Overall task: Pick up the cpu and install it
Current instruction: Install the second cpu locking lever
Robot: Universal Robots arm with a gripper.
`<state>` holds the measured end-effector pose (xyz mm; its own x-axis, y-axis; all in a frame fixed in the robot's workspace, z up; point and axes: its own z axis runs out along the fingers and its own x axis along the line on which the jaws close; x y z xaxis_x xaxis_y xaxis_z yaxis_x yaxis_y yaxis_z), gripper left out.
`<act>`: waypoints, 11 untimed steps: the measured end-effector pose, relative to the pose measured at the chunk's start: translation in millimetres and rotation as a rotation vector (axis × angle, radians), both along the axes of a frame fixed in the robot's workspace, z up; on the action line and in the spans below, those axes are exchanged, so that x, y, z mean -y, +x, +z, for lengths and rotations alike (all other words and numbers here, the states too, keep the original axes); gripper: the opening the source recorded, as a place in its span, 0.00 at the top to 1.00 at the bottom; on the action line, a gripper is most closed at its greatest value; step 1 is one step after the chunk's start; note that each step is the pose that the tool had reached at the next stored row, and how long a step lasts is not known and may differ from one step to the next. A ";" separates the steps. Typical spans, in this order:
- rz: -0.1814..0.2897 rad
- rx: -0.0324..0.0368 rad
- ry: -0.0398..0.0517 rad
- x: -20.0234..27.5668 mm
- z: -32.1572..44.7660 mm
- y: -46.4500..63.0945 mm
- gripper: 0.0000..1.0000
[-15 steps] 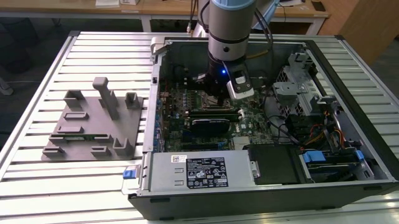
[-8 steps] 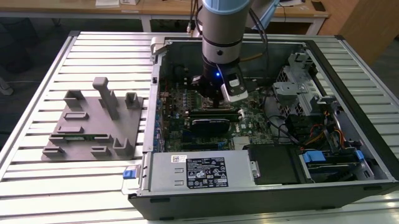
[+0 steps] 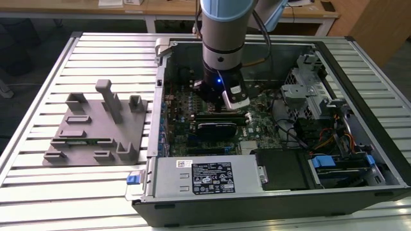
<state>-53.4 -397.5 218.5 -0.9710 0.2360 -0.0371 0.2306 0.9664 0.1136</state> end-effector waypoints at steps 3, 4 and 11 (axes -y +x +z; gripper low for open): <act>0.003 0.0000 0.0190 2.3 -1.7 -3.0 0.89; 0.004 0.0000 0.0259 3.0 -2.4 -4.2 0.89; 0.009 0.0001 0.0734 9.2 -6.1 -9.7 0.89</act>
